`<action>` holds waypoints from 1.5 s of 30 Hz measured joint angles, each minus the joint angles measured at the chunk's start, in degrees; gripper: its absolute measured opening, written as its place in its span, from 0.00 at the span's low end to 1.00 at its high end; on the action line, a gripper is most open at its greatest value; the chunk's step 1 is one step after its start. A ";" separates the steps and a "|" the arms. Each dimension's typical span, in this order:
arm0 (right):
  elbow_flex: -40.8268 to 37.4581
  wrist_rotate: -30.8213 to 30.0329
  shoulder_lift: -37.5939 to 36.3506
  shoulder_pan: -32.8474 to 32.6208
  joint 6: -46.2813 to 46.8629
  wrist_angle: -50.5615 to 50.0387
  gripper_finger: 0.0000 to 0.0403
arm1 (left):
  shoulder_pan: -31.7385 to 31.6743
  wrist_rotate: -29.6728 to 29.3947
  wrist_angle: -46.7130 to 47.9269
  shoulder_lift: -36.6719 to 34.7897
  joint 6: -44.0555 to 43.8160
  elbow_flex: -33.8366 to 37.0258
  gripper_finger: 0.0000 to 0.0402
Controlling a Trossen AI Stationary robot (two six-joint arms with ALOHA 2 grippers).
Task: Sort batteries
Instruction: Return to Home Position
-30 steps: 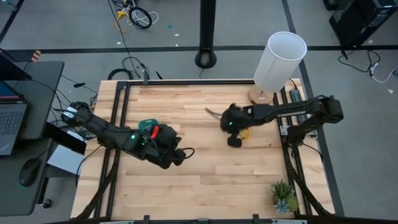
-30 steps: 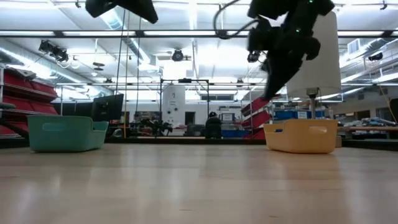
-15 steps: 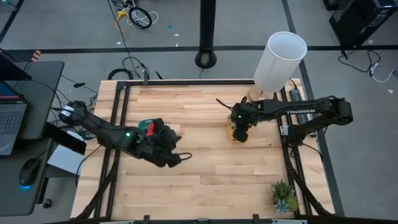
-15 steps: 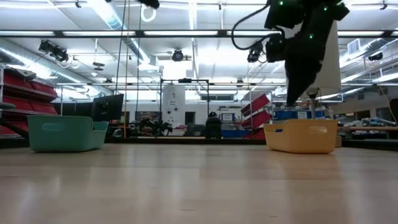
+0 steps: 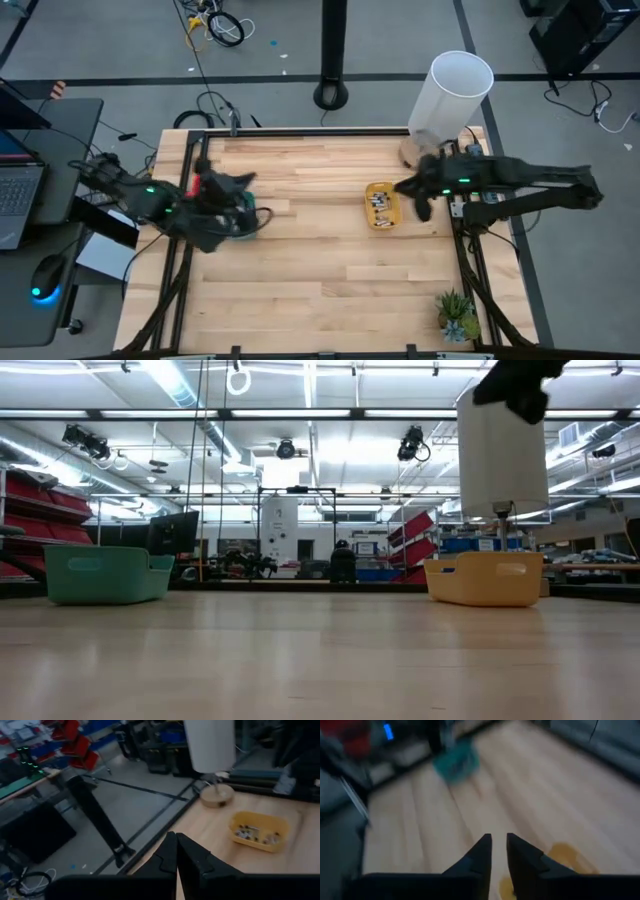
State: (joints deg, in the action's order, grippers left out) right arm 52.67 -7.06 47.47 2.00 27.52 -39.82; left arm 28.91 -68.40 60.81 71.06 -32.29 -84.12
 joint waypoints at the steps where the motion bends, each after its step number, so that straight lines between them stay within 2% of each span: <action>1: -1.25 -1.83 -3.50 -0.82 0.86 1.12 0.15 | 0.64 -1.45 2.41 -1.22 -1.93 0.00 0.04; 5: -8.20 -7.38 -17.15 -2.28 5.23 5.44 0.06 | 2.95 -4.78 9.20 -6.91 -9.19 2.29 0.04; 9: -15.97 -8.58 -29.78 -2.32 9.63 10.97 0.02 | 4.31 -5.56 8.30 -13.94 -14.66 10.31 0.04; 17: -23.73 -9.54 -46.86 -2.32 12.46 15.57 0.02 | 4.98 -5.20 -13.81 -30.08 -16.03 32.40 0.04; 22: -22.60 -9.59 -46.65 -2.32 8.88 16.51 0.03 | 4.97 -4.87 -31.99 -37.52 -15.60 47.09 0.04; 27: -22.69 -9.82 -47.26 -2.25 9.89 14.12 0.02 | 4.91 -3.84 -47.26 -39.77 -15.58 58.62 0.04; 34: -22.76 -8.45 -47.26 -2.25 14.89 9.98 0.02 | 4.85 -2.85 -57.54 -43.61 -20.51 68.78 0.04; 39: -27.13 -8.45 -47.26 -2.25 16.43 16.03 0.02 | 4.85 -1.81 -64.24 -46.00 -20.51 74.56 0.04; 45: -39.13 -8.49 -47.24 -2.25 20.00 29.10 0.02 | 4.85 -1.53 -78.03 -46.48 -20.54 82.84 0.04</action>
State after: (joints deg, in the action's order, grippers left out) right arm 13.54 -15.55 0.23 -0.25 47.52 -10.72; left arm 33.76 -69.93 -17.22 24.58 -52.82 -1.28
